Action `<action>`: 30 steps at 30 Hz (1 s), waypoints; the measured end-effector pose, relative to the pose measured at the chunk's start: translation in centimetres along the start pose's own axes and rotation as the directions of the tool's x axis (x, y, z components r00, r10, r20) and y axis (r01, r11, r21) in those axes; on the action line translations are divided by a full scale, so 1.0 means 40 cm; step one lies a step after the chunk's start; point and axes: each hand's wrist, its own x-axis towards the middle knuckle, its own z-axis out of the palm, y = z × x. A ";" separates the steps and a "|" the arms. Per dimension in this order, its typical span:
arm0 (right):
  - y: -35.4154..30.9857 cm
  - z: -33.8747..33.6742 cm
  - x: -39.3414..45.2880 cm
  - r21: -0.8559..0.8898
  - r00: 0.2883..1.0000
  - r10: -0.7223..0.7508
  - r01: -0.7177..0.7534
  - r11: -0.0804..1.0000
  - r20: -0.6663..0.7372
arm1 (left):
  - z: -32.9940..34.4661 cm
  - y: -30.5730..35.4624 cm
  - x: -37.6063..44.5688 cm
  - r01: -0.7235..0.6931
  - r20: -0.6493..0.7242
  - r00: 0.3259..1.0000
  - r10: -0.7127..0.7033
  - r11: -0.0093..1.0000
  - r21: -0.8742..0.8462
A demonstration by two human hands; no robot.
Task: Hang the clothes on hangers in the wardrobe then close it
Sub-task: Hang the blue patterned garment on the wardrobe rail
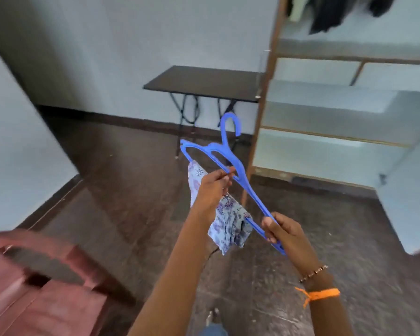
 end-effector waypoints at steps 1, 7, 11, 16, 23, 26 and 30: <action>0.010 -0.048 0.016 0.068 0.997 -0.003 0.009 0.998 -0.075 | 0.059 -0.002 0.040 0.005 0.074 0.997 -0.006 1.000 0.019; 0.015 -0.300 0.187 0.200 0.919 0.011 0.074 0.977 -0.395 | 0.396 0.010 0.265 0.008 0.361 0.931 -0.055 0.992 0.129; -0.011 -0.497 0.344 0.198 0.851 0.035 0.082 0.977 -0.524 | 0.627 0.044 0.438 -0.054 0.506 0.860 -0.056 0.978 0.200; -0.034 -0.736 0.510 0.199 0.765 -0.053 0.232 0.952 -0.642 | 0.863 0.094 0.623 -0.132 0.610 0.790 -0.063 0.953 0.271; -0.116 -1.209 0.781 -0.076 0.621 -0.308 0.370 0.926 -0.721 | 1.217 0.241 0.918 -0.355 0.692 0.716 0.094 0.902 0.245; -0.164 -1.413 0.899 -0.140 0.595 -0.396 0.430 0.892 -0.699 | 1.384 0.340 1.027 -0.427 0.697 0.697 0.167 0.878 0.217; -0.292 -1.662 1.072 -0.166 0.539 -0.492 0.541 0.824 -0.684 | 1.610 0.486 1.177 -0.488 0.674 0.695 0.252 0.853 0.185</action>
